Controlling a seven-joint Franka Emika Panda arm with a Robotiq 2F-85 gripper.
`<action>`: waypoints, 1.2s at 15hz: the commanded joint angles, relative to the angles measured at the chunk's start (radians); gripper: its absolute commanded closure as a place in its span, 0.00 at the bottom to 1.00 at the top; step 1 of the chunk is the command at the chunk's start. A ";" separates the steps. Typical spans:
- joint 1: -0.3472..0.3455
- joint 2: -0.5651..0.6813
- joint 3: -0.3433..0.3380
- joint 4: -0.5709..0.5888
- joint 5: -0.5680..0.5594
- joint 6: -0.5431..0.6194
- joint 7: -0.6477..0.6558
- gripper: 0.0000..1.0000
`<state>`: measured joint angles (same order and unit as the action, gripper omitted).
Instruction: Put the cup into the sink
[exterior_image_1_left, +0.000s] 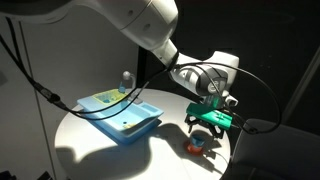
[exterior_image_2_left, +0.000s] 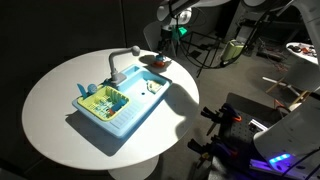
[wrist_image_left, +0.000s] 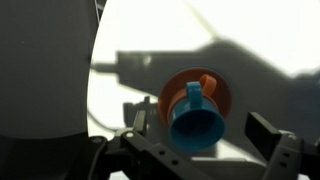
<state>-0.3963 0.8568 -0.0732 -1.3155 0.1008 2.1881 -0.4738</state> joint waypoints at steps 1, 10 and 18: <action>-0.017 0.059 0.015 0.097 -0.008 -0.058 0.010 0.00; -0.018 0.139 0.018 0.180 -0.015 -0.098 -0.002 0.00; -0.020 0.183 0.019 0.214 -0.022 -0.100 -0.014 0.00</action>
<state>-0.3965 1.0060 -0.0725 -1.1637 0.0981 2.1229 -0.4760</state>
